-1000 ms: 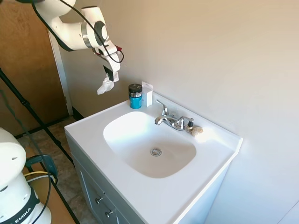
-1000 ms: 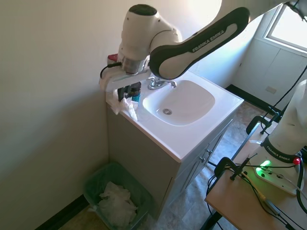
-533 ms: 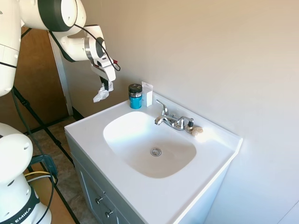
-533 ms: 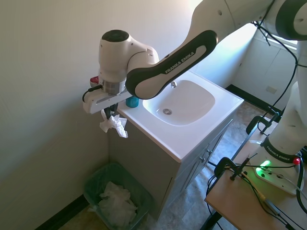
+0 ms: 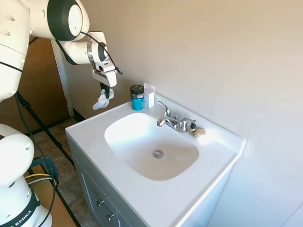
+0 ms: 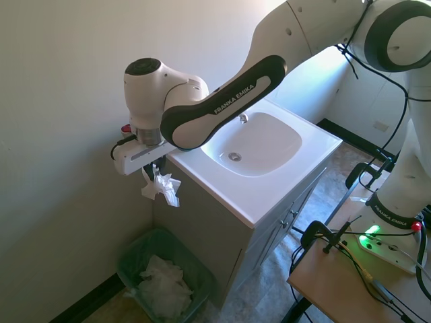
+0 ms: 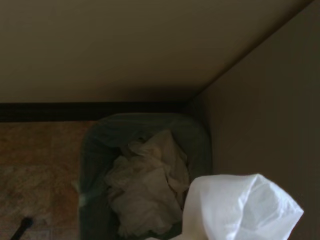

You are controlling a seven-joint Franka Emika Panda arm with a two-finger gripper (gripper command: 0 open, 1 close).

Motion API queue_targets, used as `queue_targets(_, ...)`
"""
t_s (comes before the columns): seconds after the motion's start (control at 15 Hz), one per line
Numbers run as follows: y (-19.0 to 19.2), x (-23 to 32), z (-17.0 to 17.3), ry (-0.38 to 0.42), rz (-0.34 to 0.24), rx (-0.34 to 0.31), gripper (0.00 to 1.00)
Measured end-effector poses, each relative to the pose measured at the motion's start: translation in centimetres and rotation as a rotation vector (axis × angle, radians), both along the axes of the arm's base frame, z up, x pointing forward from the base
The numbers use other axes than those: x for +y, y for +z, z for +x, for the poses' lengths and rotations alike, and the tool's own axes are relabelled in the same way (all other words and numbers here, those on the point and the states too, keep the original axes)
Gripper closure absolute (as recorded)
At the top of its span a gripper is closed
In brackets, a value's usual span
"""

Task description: Throw the tissue in the trash bin

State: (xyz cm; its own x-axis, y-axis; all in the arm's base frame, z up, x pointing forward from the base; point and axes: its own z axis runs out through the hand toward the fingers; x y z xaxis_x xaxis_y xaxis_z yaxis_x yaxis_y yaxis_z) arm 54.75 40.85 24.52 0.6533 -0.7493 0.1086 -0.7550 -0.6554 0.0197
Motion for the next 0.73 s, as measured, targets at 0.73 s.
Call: queue_targets(0.73, 5.0, 1.1, -0.4, -0.012, 0.024, -0.059, 0.00)
